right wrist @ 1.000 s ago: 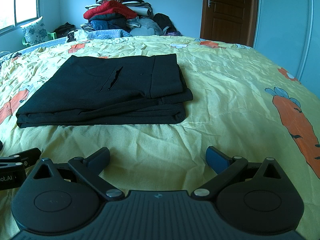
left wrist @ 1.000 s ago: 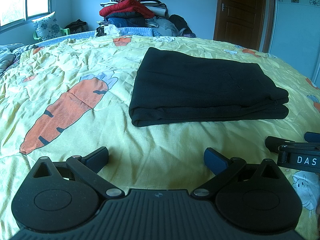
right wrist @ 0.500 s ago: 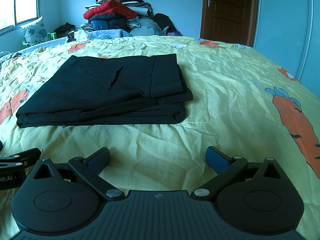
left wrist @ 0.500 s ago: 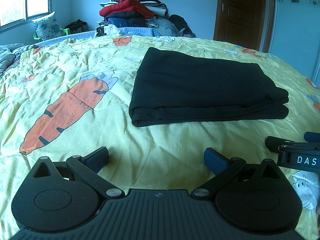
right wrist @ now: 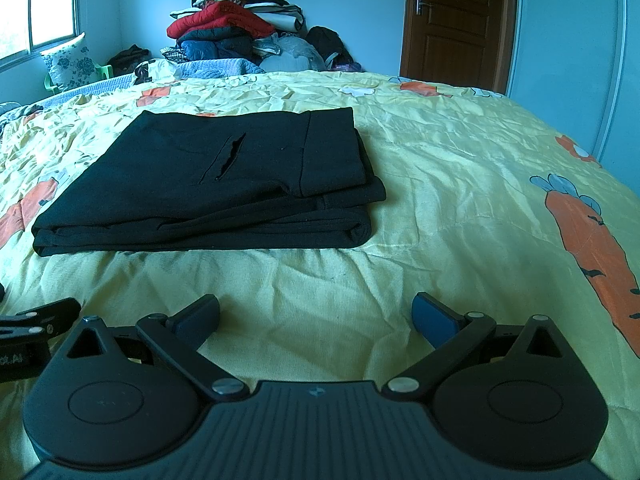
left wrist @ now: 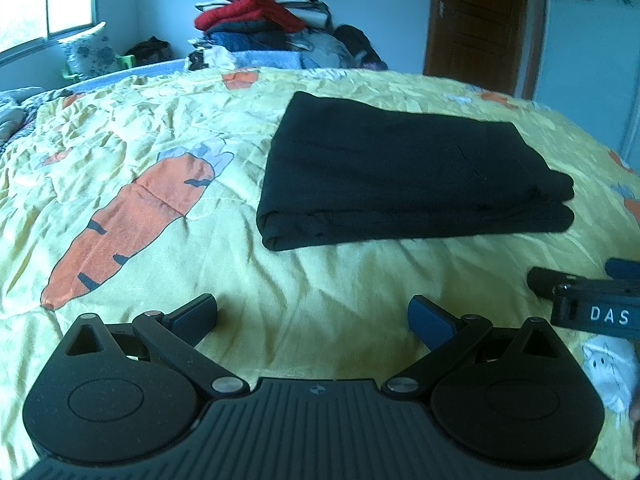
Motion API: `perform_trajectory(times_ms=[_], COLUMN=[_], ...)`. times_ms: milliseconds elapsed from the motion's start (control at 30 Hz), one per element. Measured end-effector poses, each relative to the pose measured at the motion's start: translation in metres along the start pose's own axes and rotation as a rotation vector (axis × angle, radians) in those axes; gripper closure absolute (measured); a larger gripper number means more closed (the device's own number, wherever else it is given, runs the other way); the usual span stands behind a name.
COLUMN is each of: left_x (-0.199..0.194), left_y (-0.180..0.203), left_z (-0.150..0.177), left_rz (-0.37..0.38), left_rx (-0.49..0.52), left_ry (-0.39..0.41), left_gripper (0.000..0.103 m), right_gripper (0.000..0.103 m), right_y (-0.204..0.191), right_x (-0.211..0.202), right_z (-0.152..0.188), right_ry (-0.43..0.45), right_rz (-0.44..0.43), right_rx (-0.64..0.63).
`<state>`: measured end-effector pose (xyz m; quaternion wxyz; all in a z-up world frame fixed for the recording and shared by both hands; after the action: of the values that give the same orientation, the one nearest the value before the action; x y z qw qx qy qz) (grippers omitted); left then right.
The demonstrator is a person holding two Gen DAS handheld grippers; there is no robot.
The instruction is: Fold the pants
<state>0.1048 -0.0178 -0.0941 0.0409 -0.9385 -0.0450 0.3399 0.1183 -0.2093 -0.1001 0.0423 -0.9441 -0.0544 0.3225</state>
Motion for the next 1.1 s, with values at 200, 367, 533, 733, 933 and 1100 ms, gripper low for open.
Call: perform_trajectory(times_ms=[200,367,533,733,933,1100], left_x=[0.0021,0.0027,0.004,0.0037,0.0044,0.0049], left_y=[-0.0064,-0.0053,-0.006,-0.0058,-0.0049,-0.0043], left_z=[-0.0011,-0.0026,-0.0036,-0.0038,-0.0035,-0.0041], left_rz=[-0.014,-0.023,-0.022,-0.033,-0.013,-0.007], left_rx=[-0.019,-0.003,-0.003,-0.016,-0.026,-0.017], left_ry=[-0.04,-0.047,-0.047,-0.041,-0.024,-0.022], left_gripper=[0.0,0.0,0.0,0.0,0.0,0.0], right_gripper=[0.0,0.0,0.0,0.0,0.0,0.0], right_y=[0.0001,0.0002,0.0001,0.0001,0.0001,0.0001], right_x=[0.0,-0.0004,0.0,0.0001,0.0001,0.0002], right_z=[-0.0001,0.0002,-0.0001,-0.0001,-0.0003,-0.0003], right_ry=[0.0,0.0,0.0,0.0,0.0,0.0], right_rz=[0.0,0.0,0.0,0.0,0.0,-0.001], right_rx=[0.0,0.0,0.0,0.0,0.0,0.001])
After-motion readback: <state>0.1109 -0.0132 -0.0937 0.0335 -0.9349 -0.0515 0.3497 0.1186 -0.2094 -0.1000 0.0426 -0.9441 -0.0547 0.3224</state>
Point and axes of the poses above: each gripper's, at about its wrist camera, not at the fingertips, and x roughly the way its jaws point, y to its right, z to its underside, the point moved 9 cm from there along x, roughly the way its jaws point, and after that the axes turned 8 degrees about -z, right-handed, at the moved point
